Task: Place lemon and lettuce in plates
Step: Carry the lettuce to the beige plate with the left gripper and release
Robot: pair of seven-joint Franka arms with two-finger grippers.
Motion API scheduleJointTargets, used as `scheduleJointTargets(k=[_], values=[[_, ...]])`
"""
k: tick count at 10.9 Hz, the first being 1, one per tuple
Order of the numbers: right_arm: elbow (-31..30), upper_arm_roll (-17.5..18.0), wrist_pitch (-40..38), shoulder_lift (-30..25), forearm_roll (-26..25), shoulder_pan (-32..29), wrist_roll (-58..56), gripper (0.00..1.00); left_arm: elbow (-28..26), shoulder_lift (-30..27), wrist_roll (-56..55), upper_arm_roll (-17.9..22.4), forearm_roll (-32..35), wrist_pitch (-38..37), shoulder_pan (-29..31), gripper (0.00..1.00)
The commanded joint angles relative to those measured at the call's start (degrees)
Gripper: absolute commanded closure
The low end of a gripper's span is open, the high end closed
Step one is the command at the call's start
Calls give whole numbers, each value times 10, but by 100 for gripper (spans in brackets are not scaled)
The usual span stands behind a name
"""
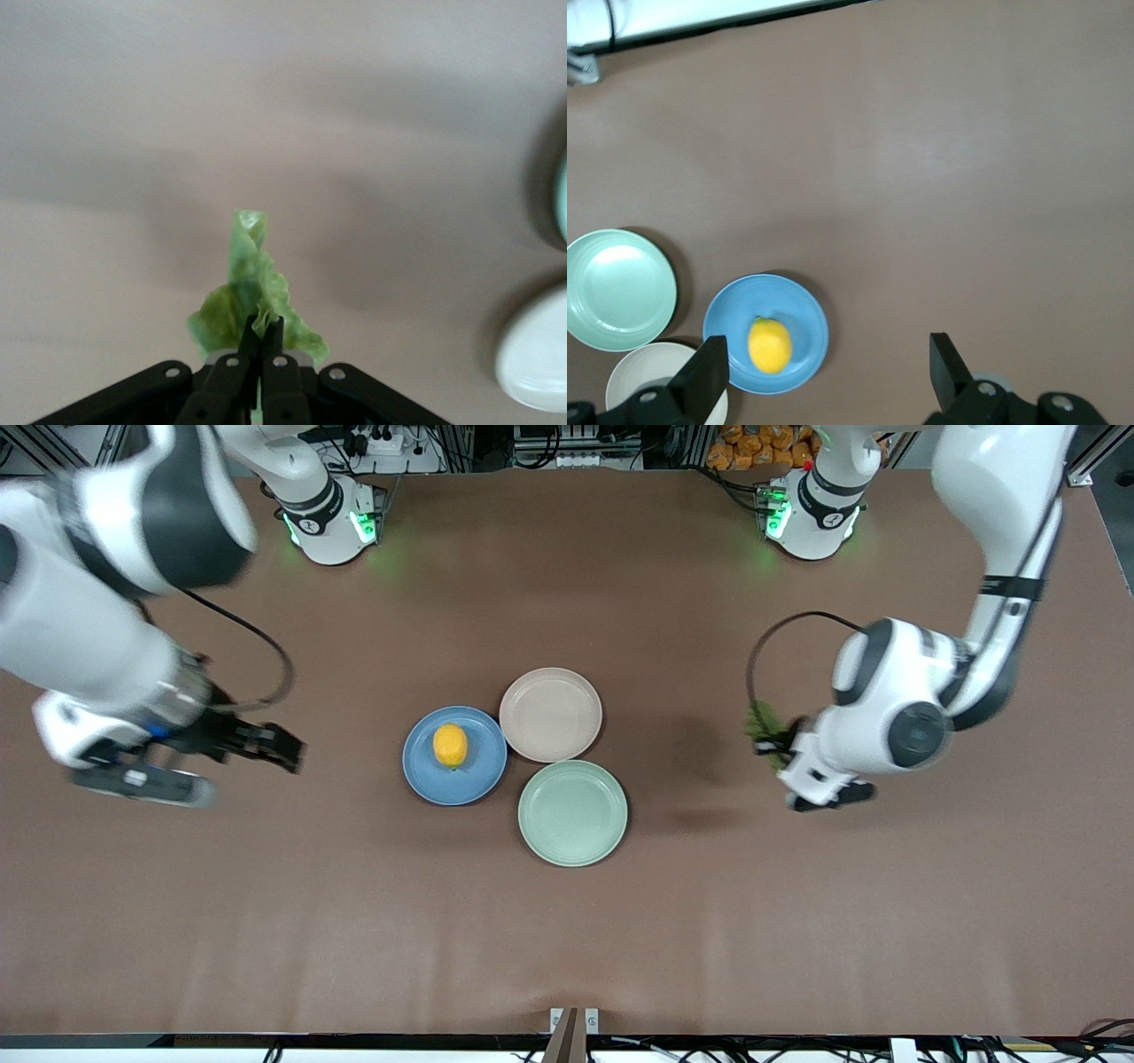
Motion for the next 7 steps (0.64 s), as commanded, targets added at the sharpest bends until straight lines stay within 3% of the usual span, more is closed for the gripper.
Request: scheduleJointTargets(k=[1, 4, 7], values=[[-11, 8, -6, -25, -3, -27, -6, 0, 35, 22, -80, -32, -16, -12, -39, 100], [-12, 7, -7, -39, -6, -46, -40, 0, 88, 59, -163, -28, -42, 0, -115, 100], [-12, 8, -40, -56, -6, -78, -114, 0, 90, 90, -166, -27, 4, 63, -188, 100]])
